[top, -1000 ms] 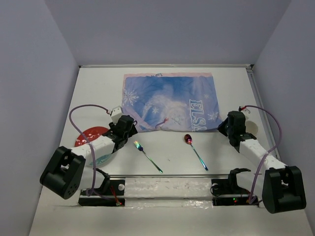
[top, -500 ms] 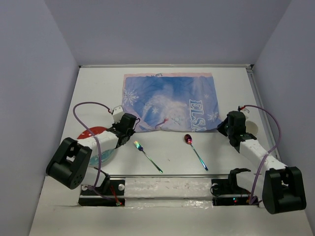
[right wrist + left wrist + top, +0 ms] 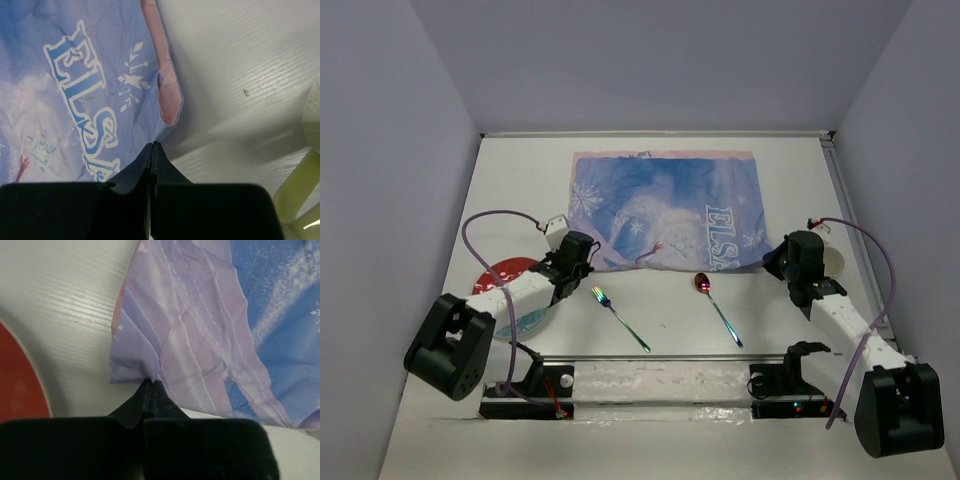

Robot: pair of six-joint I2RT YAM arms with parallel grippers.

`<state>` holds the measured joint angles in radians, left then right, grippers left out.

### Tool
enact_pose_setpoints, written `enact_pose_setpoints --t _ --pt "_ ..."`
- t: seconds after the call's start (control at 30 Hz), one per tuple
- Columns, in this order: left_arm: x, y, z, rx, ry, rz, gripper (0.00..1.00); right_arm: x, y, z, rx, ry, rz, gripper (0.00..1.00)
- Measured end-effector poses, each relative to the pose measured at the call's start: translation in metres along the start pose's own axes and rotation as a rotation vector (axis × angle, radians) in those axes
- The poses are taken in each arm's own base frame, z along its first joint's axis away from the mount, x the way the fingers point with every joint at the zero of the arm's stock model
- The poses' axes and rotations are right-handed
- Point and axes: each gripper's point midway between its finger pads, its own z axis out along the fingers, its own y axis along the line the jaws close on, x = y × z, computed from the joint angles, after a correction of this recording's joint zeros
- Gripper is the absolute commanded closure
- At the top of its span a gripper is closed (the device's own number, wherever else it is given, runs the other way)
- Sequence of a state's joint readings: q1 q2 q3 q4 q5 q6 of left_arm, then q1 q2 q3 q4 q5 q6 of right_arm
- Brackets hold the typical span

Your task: Set the dinner table for one person

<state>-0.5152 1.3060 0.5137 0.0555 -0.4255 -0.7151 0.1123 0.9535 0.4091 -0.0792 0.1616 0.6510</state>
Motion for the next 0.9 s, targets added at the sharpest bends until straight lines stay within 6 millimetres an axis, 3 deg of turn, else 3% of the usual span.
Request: enact_pose_setpoints --t 0.2,0.4,0.47,0.5,0.57,0.6,0.7,0.73,0.8,0.9 --pt "-0.006 0.002 -0.021 0.054 -0.022 -0.032 1.0 0.003 0.004 -0.009 -0.037 0.007 0.02 1.0" --pt "-0.001 0.006 -0.026 0.066 -0.003 -0.031 1.0 0.014 -0.004 -0.012 -0.015 0.039 0.022 1.0" --pt "0.005 0.009 -0.027 0.066 0.01 -0.027 0.9 0.015 -0.006 -0.012 -0.005 0.042 0.023 1.0" --pt "0.008 0.011 -0.027 0.065 0.019 -0.023 0.8 0.015 -0.007 -0.012 -0.002 0.043 0.023 0.99" --pt "0.013 0.015 -0.029 0.065 0.032 -0.019 0.7 0.015 -0.007 -0.012 0.0 0.044 0.022 0.89" --pt "0.015 0.016 -0.03 0.067 0.035 -0.02 0.51 0.016 -0.008 -0.012 0.001 0.045 0.023 0.8" --pt "0.015 0.016 -0.032 0.076 0.038 -0.019 0.35 0.017 -0.009 -0.013 0.006 0.049 0.022 0.68" --pt "0.015 0.015 -0.034 0.083 0.038 -0.023 0.23 0.017 -0.009 -0.013 0.007 0.051 0.02 0.6" --pt "0.012 0.013 -0.037 0.096 0.034 -0.026 0.01 0.016 -0.009 -0.015 0.003 0.048 0.015 0.54" --pt "0.004 0.008 -0.046 0.137 0.011 -0.044 0.01 0.011 -0.006 -0.018 -0.007 0.039 -0.004 0.54"
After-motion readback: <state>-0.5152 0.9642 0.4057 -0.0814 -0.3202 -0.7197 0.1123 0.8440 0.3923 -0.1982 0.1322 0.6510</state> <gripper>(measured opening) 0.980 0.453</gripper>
